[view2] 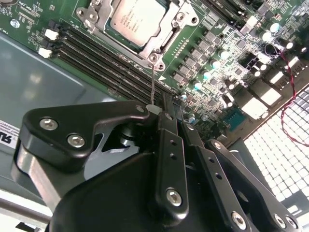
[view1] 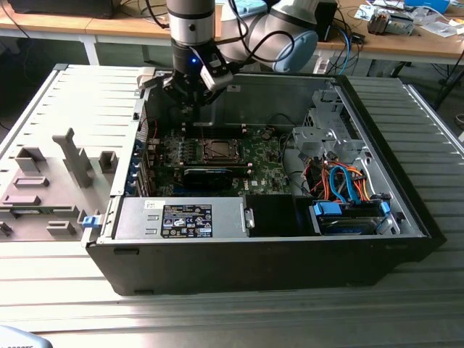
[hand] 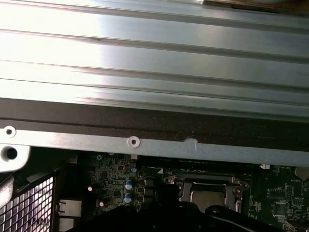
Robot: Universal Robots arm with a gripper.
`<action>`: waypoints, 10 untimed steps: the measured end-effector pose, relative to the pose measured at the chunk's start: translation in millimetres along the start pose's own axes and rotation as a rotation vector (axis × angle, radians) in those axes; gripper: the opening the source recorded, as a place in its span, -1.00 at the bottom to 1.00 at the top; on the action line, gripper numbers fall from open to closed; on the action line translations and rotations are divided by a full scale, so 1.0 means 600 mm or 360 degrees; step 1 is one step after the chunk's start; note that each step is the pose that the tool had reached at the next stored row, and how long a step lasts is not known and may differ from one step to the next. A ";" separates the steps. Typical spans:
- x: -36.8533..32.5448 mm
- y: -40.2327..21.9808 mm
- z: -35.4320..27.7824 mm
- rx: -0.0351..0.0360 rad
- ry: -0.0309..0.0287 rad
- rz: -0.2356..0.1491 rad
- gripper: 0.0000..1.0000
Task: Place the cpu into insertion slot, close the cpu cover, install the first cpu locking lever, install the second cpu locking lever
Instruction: 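Install the first cpu locking lever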
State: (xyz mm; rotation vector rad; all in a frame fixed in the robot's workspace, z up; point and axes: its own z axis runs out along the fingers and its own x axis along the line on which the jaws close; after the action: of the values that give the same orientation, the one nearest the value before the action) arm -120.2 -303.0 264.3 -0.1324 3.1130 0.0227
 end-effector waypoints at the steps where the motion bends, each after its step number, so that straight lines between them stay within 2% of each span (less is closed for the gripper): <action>1: -0.001 0.000 0.000 0.0000 0.00000 0.0000 -0.79; 10: -0.008 -0.001 0.001 0.0000 0.00000 0.0000 -0.79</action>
State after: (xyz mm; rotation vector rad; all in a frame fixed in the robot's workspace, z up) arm -115.1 -303.0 264.1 -0.1323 3.1130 0.0226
